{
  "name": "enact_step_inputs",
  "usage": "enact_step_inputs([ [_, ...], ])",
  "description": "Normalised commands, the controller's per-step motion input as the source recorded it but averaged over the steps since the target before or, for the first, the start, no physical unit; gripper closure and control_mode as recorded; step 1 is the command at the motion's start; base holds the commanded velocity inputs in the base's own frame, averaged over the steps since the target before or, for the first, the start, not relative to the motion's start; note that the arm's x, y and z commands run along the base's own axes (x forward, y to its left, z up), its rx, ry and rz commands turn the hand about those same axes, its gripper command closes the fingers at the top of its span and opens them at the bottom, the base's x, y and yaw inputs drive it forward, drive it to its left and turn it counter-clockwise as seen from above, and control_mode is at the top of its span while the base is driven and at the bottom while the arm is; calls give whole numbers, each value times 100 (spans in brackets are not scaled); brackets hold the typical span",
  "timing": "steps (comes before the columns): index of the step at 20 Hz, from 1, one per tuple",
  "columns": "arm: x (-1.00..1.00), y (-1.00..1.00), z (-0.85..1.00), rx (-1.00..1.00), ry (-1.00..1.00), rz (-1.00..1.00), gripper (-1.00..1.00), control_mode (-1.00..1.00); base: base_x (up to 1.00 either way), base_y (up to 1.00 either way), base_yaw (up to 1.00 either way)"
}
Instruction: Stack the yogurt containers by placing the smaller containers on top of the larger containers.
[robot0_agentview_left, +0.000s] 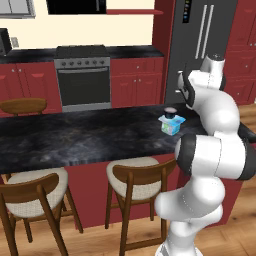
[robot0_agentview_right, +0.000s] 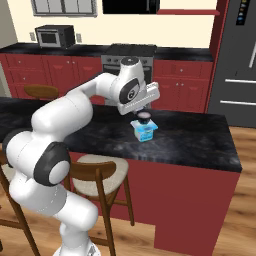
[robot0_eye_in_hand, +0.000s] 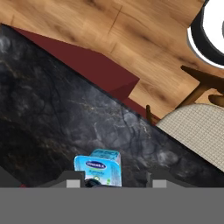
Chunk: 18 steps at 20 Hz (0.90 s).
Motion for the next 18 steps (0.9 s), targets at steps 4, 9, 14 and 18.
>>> enact_step_inputs([
  [4,24,59,-1,5,0,-29,100,-100,0,0,0],
  [9,36,50,-7,5,0,-28,100,-100,0,0,0],
  [14,34,60,-9,4,0,-28,100,-100,0,0,0],
  [18,35,52,-8,4,0,-29,100,-100,0,0,0],
])
